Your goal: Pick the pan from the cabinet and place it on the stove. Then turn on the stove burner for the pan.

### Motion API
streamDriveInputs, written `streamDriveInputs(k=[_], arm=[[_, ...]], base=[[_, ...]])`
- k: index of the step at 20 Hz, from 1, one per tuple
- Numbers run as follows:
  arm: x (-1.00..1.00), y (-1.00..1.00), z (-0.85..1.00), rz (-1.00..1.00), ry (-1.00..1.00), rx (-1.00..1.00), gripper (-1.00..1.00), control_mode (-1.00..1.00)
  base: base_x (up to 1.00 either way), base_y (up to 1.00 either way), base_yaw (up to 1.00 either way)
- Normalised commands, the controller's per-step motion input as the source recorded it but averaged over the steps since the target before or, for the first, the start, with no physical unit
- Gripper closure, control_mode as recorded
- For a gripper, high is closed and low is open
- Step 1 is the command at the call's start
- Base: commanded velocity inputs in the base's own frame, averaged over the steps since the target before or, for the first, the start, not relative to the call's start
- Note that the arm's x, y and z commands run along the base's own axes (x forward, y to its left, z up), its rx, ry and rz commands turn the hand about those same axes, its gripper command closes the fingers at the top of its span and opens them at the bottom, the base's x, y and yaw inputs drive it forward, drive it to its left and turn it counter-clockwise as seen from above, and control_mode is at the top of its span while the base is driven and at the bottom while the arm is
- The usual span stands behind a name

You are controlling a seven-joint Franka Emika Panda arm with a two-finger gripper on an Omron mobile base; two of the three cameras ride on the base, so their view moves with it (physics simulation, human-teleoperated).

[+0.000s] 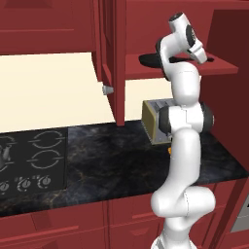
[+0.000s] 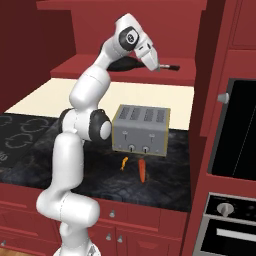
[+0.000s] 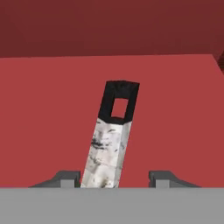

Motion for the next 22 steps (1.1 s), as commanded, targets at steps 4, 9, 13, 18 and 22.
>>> streamDriveInputs(k=[4,9,13,18,22], arm=[[0.01,0.0,-0.36,0.02,0.0,0.03,1.0,-1.0],[0.0,0.0,-0.27,0.04,-0.06,0.0,1.0,-1.0],[0.0,0.01,-0.17,0.05,-0.2,0.0,1.0,-1.0],[-0.01,0.01,-0.28,0.05,-0.29,0.0,1.0,-1.0],[0.0,0.05,-0.45,0.05,-0.33,-0.04,1.0,-1.0]], base=[[0.0,0.0,0.0],[0.0,0.0,0.0],[0.0,0.0,0.0],[0.0,0.0,0.0],[0.0,0.0,0.0]])
